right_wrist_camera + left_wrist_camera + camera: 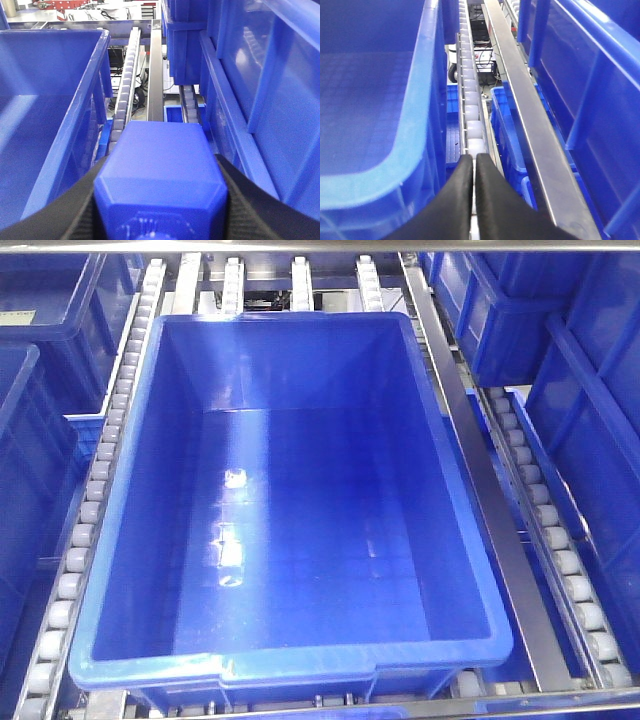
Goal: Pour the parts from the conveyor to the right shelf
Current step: 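Position the base facing the empty blue bin on the shelf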
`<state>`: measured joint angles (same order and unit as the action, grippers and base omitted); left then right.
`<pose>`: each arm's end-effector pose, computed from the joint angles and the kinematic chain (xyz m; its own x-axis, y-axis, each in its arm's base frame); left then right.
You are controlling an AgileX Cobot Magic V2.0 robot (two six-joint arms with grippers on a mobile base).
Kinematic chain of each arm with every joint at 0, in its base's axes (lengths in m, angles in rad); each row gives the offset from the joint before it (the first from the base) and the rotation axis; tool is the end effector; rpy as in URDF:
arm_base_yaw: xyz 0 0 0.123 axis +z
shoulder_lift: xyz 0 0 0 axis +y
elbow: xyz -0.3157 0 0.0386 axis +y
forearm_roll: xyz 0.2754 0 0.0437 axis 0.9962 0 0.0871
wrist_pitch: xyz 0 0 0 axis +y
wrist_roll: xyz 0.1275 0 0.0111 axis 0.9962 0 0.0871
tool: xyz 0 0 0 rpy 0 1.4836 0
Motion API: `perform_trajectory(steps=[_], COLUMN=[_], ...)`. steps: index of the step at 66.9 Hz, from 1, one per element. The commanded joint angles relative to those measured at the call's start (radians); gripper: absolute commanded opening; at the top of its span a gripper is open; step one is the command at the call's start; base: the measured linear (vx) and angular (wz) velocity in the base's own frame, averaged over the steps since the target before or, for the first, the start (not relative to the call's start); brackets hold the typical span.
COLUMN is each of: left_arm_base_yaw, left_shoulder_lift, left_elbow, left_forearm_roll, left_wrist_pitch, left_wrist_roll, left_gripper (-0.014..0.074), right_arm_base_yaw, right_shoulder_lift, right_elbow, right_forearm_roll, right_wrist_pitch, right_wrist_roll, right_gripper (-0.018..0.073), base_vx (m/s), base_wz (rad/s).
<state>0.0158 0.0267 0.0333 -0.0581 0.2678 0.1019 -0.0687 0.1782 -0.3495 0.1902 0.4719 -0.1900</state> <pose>0.0873 -0.0006 0.1666 -0.2376 0.0421 -0.9704 0.0100 0.9991 0.0409 0.0854 0.0052 0.2808 -0.2038 -0.0061 -0.9790 -0.0196 0.9998 -0.0022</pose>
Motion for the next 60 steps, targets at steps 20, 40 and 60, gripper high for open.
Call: perform_trajectory(steps=[20, 40, 60], left_arm_base_yaw=[-0.007, -0.007, -0.007], left_shoulder_lift=[0.019, 0.019, 0.019], left_elbow=[0.024, 0.024, 0.024], left_forearm_roll=[-0.007, -0.007, -0.007], left_wrist_pitch=[-0.074, -0.074, -0.074], left_wrist_roll=[-0.005, -0.005, -0.005], left_gripper=[-0.0006, -0.0006, -0.0006], right_arm_base_yaw=[-0.002, -0.002, -0.002], right_shoulder_lift=[0.009, 0.009, 0.009], right_elbow=[-0.028, -0.028, -0.028], right_forearm_roll=[0.003, 0.003, 0.003], right_wrist_pitch=[-0.083, -0.082, -0.082], right_wrist_roll=[-0.009, -0.009, -0.009], right_gripper=[-0.0006, -0.0006, -0.0006], base_vx=[0.02, 0.00, 0.02], base_wz=[0.02, 0.01, 0.03])
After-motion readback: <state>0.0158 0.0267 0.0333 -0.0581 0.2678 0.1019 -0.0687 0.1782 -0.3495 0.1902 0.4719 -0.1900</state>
